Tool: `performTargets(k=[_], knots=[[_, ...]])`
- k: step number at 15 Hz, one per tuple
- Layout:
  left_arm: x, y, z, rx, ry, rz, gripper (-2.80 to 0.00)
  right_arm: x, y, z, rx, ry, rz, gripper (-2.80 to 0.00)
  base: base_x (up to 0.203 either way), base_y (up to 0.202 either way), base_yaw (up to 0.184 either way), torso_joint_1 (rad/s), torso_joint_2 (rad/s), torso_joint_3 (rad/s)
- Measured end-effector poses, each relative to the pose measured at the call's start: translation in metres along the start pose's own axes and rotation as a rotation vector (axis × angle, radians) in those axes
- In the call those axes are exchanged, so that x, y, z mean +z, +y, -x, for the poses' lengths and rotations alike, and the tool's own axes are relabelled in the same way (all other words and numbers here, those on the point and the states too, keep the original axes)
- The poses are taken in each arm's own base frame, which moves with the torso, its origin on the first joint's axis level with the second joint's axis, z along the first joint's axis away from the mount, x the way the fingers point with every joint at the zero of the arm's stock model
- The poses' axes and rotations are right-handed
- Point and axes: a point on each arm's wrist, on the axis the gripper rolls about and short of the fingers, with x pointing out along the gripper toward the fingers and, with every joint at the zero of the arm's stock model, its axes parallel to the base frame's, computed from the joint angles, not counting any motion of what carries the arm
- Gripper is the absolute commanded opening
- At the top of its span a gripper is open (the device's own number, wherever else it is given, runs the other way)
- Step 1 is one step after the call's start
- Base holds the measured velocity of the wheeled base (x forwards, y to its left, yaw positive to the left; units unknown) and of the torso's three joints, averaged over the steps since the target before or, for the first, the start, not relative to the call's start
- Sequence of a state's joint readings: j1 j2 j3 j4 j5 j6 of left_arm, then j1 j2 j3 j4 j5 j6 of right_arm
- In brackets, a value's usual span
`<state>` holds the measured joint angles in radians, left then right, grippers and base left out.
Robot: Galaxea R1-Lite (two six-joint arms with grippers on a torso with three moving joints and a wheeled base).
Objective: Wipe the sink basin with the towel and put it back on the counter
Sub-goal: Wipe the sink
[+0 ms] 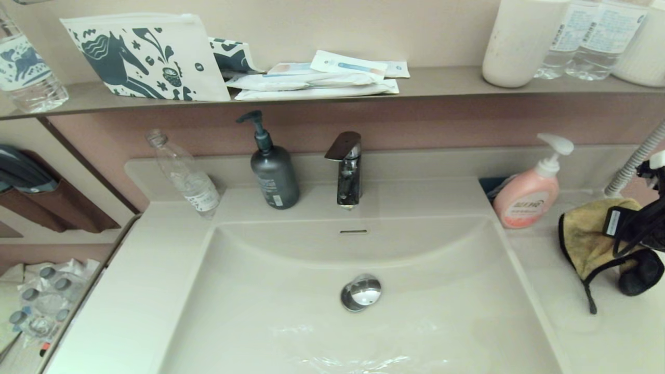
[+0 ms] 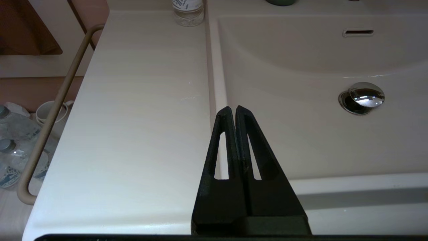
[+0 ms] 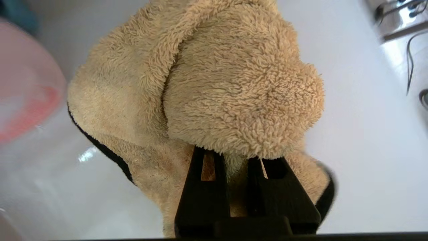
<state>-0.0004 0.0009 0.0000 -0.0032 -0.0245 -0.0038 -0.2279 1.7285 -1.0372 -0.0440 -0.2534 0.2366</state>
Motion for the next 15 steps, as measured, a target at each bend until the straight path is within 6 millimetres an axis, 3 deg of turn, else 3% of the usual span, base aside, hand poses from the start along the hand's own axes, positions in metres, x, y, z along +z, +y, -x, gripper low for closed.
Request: performTargets(k=[5,11,12,15], knots=[[0.000,0.000,0.000,0.000,0.000,0.000,-2.80,0.023,-0.004,0.003,-0.015,-0.032,-0.023,-2.80,0.000,0.000,0.000,0.000,0.00,0.000],[0.000,0.000,0.000,0.000,0.000,0.000,-2.80,0.045,-0.002,-0.026,-0.028,-0.061,-0.047,-2.80,0.000,0.000,0.000,0.000,0.00,0.000],[0.000,0.000,0.000,0.000,0.000,0.000,-2.80,0.045,-0.001,-0.029,-0.026,-0.058,-0.048,0.00,0.000,0.000,0.000,0.000,0.00,0.000],[0.000,0.000,0.000,0.000,0.000,0.000,-2.80,0.043,0.002,-0.034,-0.024,-0.042,-0.041,0.00,0.000,0.000,0.000,0.000,0.00,0.000]])
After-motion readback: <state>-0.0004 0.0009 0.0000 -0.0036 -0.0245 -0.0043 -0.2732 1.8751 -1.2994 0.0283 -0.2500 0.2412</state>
